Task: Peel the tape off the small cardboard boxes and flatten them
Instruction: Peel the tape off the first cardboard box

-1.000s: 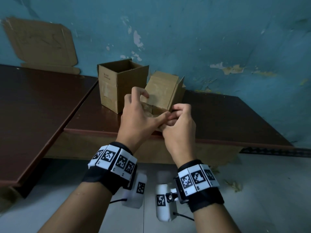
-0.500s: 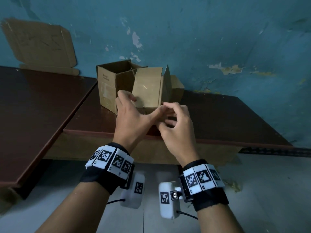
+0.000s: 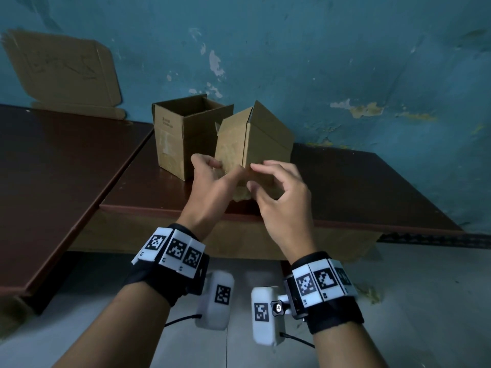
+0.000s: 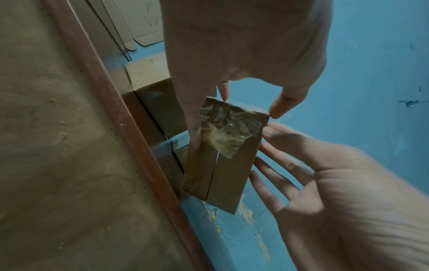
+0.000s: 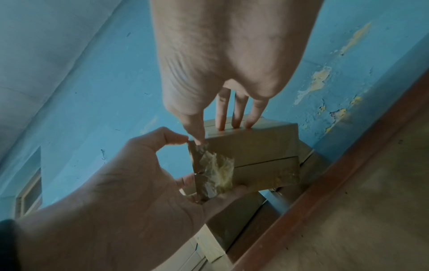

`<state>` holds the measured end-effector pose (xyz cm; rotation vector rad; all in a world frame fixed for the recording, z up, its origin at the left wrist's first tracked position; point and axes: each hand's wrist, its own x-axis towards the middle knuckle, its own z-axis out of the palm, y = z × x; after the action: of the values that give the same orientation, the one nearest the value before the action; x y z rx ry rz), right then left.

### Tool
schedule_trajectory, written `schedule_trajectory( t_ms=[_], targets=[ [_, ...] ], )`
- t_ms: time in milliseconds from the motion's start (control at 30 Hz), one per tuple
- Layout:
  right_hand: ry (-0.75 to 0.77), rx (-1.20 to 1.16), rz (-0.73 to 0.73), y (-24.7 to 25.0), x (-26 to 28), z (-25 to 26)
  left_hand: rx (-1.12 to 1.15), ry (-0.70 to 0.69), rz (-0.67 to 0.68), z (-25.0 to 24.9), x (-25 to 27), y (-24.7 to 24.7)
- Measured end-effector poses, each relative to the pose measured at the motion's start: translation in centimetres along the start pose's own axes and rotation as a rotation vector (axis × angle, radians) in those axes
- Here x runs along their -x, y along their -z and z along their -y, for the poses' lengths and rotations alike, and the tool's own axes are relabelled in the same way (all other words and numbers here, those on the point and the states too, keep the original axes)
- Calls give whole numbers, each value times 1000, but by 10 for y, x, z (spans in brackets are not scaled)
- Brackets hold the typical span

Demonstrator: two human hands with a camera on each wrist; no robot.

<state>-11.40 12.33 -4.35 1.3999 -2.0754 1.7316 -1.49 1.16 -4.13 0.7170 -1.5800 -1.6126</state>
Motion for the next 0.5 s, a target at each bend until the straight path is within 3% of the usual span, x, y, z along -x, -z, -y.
schedule_trajectory(
  t_ms=[400, 500],
  targets=[
    [-38, 50, -16, -7, 0, -1, 73, 218, -109, -1, -4, -2],
    [-26, 83, 4, -8, 0, -3, 105, 277, -72, 4, -9, 1]
  ],
)
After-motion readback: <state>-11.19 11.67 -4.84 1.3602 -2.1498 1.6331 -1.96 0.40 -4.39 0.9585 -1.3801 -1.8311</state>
